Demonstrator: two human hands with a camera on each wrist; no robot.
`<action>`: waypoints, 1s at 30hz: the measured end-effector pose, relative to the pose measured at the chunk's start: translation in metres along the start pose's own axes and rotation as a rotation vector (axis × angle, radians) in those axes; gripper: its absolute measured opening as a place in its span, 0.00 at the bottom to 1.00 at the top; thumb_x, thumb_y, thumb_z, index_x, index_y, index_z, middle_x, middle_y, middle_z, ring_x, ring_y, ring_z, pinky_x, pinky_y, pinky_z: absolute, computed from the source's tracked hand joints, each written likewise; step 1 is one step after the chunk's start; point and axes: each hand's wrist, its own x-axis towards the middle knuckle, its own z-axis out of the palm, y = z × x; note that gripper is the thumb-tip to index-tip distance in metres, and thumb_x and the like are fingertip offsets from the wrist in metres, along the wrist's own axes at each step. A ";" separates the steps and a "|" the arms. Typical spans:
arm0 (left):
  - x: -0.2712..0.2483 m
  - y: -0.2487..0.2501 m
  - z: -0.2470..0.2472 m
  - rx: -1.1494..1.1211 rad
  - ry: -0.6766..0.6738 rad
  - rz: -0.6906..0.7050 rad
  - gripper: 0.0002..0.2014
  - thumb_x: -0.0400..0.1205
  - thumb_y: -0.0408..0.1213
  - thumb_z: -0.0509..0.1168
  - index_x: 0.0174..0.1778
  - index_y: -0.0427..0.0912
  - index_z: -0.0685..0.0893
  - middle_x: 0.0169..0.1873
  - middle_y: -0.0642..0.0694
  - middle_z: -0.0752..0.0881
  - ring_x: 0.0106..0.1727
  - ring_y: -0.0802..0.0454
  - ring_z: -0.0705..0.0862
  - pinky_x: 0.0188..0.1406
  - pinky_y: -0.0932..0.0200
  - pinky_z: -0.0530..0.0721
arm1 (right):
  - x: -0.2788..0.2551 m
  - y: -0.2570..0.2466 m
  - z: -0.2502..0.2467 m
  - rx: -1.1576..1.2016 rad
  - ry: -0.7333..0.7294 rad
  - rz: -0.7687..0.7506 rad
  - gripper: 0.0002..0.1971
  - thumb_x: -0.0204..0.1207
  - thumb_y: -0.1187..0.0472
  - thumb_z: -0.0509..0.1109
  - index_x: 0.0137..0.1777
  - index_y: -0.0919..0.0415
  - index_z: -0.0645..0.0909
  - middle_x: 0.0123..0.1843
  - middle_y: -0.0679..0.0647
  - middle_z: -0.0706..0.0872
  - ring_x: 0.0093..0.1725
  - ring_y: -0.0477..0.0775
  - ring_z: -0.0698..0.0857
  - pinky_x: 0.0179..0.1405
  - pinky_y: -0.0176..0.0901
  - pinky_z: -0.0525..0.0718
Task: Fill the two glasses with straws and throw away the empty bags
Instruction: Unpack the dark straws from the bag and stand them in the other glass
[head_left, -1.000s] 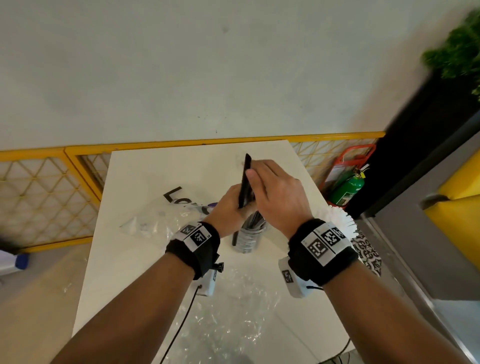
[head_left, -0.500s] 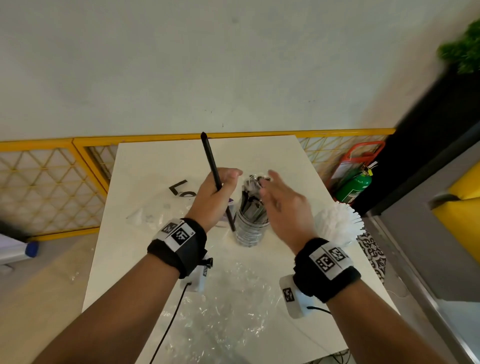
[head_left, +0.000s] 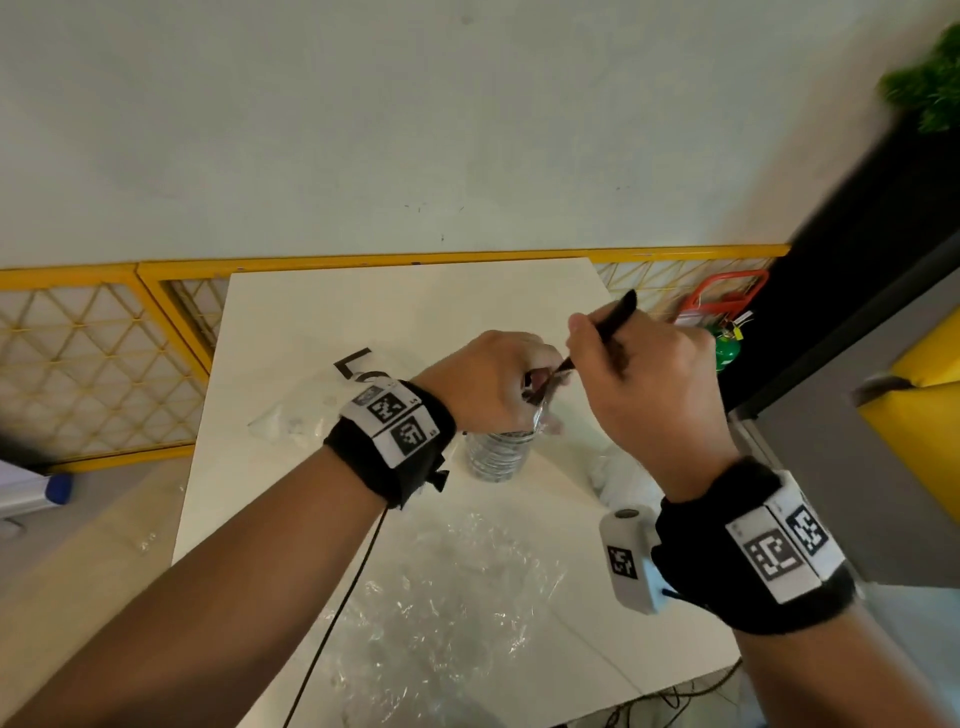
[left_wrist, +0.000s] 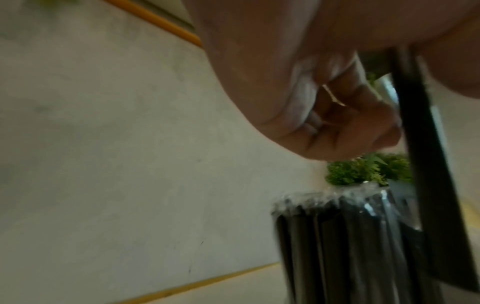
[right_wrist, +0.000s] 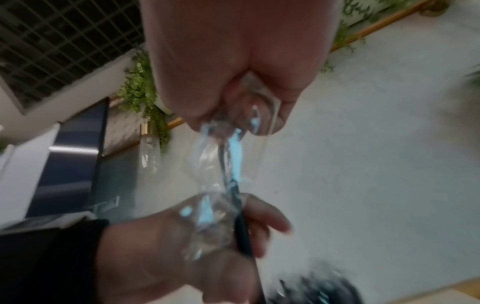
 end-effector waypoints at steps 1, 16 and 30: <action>-0.002 -0.010 0.000 -0.011 0.007 0.001 0.20 0.71 0.45 0.78 0.57 0.53 0.84 0.47 0.56 0.82 0.48 0.59 0.80 0.50 0.66 0.77 | -0.005 0.003 -0.001 -0.023 0.020 0.002 0.19 0.82 0.59 0.68 0.28 0.63 0.78 0.19 0.44 0.66 0.17 0.47 0.65 0.22 0.34 0.64; 0.001 -0.070 0.023 -0.039 -0.070 -0.159 0.42 0.77 0.18 0.59 0.82 0.62 0.66 0.84 0.60 0.61 0.83 0.56 0.63 0.72 0.53 0.78 | -0.086 0.032 0.100 -0.009 -0.440 0.354 0.12 0.81 0.49 0.68 0.53 0.57 0.80 0.39 0.54 0.91 0.36 0.59 0.90 0.32 0.50 0.87; -0.070 -0.040 0.018 -0.115 0.437 -0.241 0.28 0.76 0.22 0.60 0.72 0.46 0.79 0.63 0.52 0.82 0.61 0.59 0.80 0.55 0.78 0.73 | -0.125 -0.005 0.072 0.243 -0.144 0.217 0.28 0.82 0.57 0.61 0.81 0.57 0.65 0.22 0.39 0.70 0.19 0.37 0.70 0.24 0.24 0.73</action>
